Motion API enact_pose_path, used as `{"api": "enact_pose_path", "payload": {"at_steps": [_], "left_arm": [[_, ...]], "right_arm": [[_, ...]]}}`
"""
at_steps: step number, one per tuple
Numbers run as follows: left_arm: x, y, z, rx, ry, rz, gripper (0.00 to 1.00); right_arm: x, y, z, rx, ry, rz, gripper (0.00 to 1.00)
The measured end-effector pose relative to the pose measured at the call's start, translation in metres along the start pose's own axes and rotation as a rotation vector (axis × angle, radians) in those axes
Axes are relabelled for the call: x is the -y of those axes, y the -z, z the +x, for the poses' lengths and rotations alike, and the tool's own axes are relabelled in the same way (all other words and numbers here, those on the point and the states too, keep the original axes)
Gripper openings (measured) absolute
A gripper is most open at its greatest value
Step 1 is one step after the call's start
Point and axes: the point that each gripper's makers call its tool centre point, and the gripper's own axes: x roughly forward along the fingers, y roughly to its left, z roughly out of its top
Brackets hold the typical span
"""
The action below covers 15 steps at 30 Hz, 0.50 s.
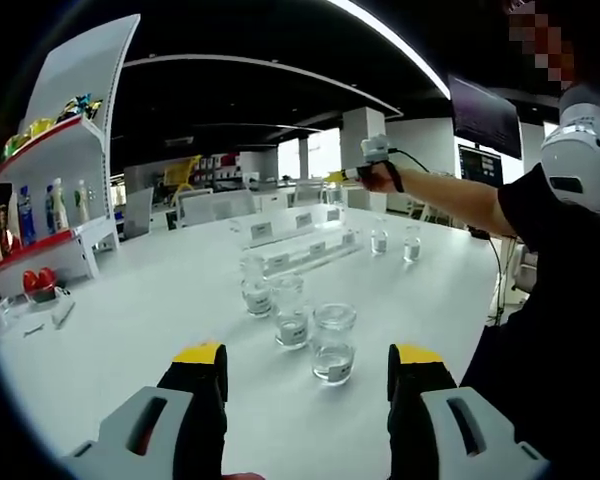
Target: Identify the label on the chemical reagent bottle, grasp the chemical reagent bottle, and place it in the designated position on the reagent rack
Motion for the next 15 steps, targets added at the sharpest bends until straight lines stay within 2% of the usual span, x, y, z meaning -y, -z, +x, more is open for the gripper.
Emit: {"api": "enact_pose_path", "payload": {"at_steps": [15], "left_arm": [[-0.002, 0.002, 0.001, -0.011, -0.002, -0.005, 0.65]], "right_arm": [[0.009, 0.007, 0.015, -0.012, 0.013, 0.011, 0.24]]}}
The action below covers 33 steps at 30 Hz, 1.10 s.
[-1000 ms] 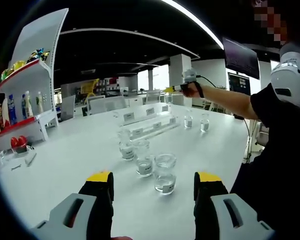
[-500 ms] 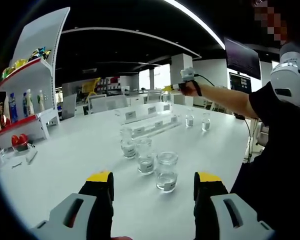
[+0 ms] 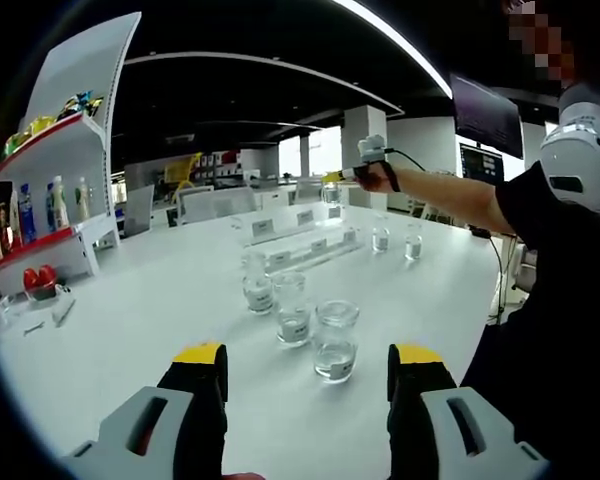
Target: Identify the label on the chemical reagent bottle, grasp the chemical reagent bottle, and place it in the designated position on the reagent rack
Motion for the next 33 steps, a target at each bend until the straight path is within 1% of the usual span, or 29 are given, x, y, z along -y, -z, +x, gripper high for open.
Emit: {"api": "enact_pose_path", "payload": {"at_steps": [6, 14, 24, 33], "left_arm": [[-0.001, 0.000, 0.001, -0.001, -0.001, 0.000, 0.65], [-0.001, 0.002, 0.002, -0.007, 0.000, -0.004, 0.64], [-0.001, -0.001, 0.003, -0.003, 0.004, -0.001, 0.64], [-0.001, 0.002, 0.000, -0.003, 0.000, -0.006, 0.64]], "right_arm": [[-0.001, 0.002, 0.007, -0.003, -0.002, 0.000, 0.24], [0.000, 0.009, 0.013, -0.013, -0.001, -0.004, 0.24], [-0.005, 0.016, 0.015, -0.018, -0.008, 0.000, 0.24], [-0.004, 0.026, 0.017, -0.026, -0.002, 0.009, 0.24]]}}
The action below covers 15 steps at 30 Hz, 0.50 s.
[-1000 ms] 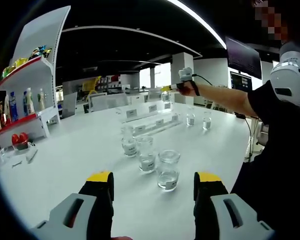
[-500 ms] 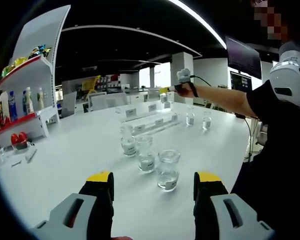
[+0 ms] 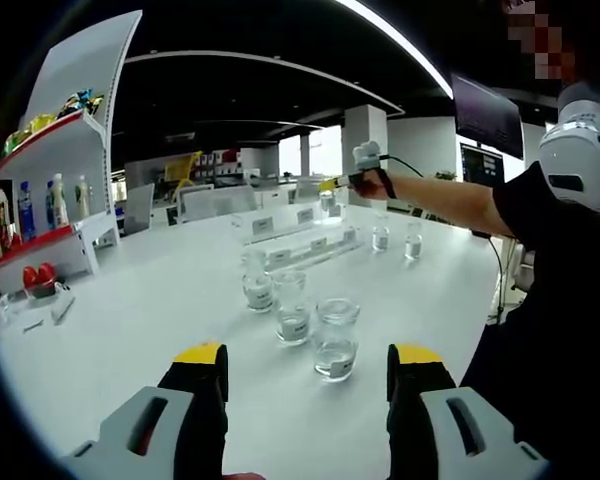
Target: Identify the label on the chemical reagent bottle, grasp the chemical reagent bottle, and place it in the designated position on the reagent rack
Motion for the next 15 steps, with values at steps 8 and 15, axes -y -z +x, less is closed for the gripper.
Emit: {"api": "enact_pose_path", "payload": {"at_steps": [8, 15], "left_arm": [[0.000, 0.000, -0.001, 0.003, 0.000, -0.004, 0.64], [0.000, 0.002, -0.003, 0.001, -0.005, -0.005, 0.64]], "right_arm": [[0.000, 0.012, -0.001, -0.014, 0.006, 0.010, 0.24], [0.000, 0.016, -0.002, -0.014, 0.012, 0.023, 0.24]]}}
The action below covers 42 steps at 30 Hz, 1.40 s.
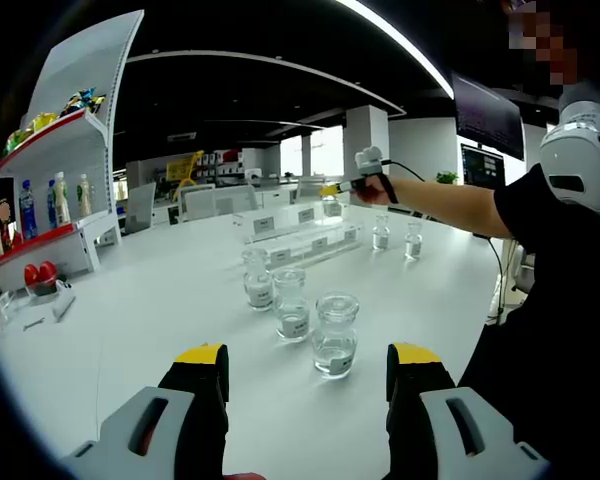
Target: Identify the label on the chemical reagent bottle, grasp the chemical reagent bottle, and place it in the designated position on the reagent rack
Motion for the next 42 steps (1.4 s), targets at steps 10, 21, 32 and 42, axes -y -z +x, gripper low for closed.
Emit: {"api": "enact_pose_path", "payload": {"at_steps": [10, 21, 32, 42], "left_arm": [[0.001, -0.001, 0.000, 0.001, 0.003, 0.001, 0.64], [0.003, 0.001, 0.000, -0.003, 0.004, 0.001, 0.64], [0.004, -0.001, 0.000, -0.001, 0.006, 0.005, 0.64], [0.007, -0.001, 0.001, -0.001, 0.014, 0.008, 0.63]], "right_arm": [[0.002, 0.006, 0.001, -0.004, -0.002, 0.006, 0.24], [0.003, 0.011, 0.001, -0.009, -0.002, 0.006, 0.24], [0.004, 0.014, 0.001, -0.014, 0.001, 0.013, 0.24], [0.005, 0.015, -0.001, 0.009, 0.000, 0.004, 0.25]]}}
